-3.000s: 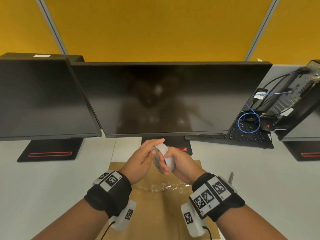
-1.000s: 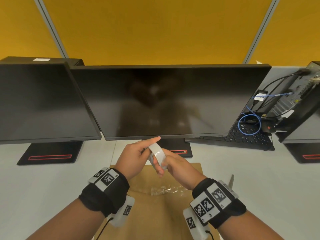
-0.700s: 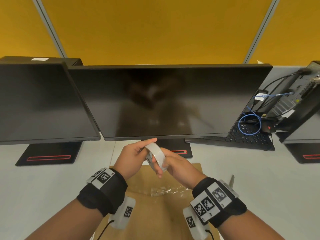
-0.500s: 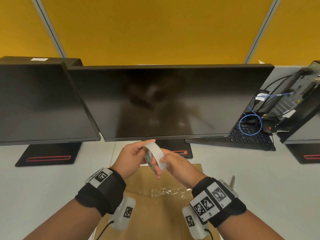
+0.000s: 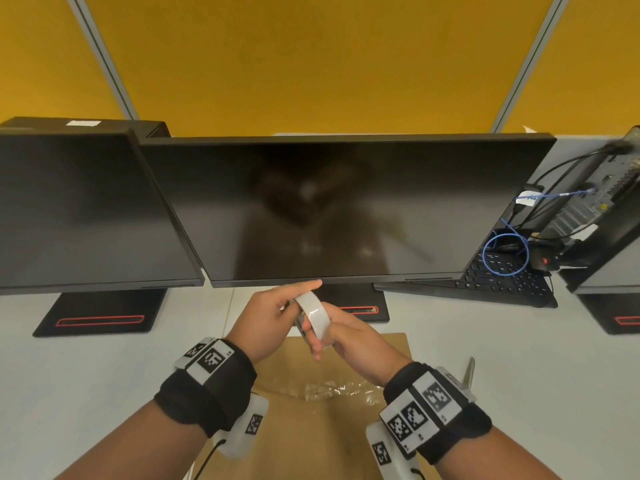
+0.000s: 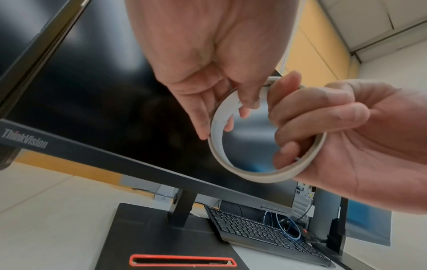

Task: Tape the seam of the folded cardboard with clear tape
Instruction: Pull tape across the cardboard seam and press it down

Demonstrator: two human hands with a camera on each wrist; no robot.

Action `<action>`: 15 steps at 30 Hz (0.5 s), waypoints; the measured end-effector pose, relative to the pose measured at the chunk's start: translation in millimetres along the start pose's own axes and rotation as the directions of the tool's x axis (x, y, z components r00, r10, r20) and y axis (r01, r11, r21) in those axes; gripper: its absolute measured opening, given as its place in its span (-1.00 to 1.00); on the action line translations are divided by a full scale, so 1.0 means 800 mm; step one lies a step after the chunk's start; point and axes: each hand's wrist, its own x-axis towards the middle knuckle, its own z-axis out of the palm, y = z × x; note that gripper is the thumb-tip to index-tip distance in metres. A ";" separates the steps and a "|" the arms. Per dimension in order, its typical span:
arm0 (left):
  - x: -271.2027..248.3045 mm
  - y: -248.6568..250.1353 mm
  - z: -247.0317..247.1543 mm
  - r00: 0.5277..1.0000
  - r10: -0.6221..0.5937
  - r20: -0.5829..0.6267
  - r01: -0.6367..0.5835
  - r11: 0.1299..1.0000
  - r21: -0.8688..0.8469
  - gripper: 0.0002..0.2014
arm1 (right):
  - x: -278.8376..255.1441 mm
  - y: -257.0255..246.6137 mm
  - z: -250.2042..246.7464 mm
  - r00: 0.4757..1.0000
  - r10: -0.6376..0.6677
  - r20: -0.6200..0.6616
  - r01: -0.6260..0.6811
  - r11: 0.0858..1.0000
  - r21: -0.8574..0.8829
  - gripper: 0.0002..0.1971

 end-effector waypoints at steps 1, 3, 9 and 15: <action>0.000 0.000 0.000 1.000 -0.012 -0.010 0.012 0.999 -0.041 -0.58 | -0.002 -0.001 -0.001 1.000 -0.007 -0.007 0.007 1.000 -0.001 -0.72; 0.000 -0.002 -0.002 0.999 -0.048 -0.016 0.046 0.988 -0.148 -0.59 | -0.005 -0.005 -0.005 1.000 -0.013 -0.022 0.013 1.000 -0.009 -0.72; -0.004 0.000 -0.001 1.000 -0.030 0.003 0.031 0.986 -0.163 -0.57 | -0.004 -0.011 -0.006 0.999 -0.037 0.025 0.035 0.997 0.070 -0.69; -0.008 0.006 -0.008 0.985 0.144 0.092 -0.156 0.979 0.132 -0.48 | -0.001 -0.011 -0.002 0.995 0.040 0.096 -0.053 0.989 0.139 -0.54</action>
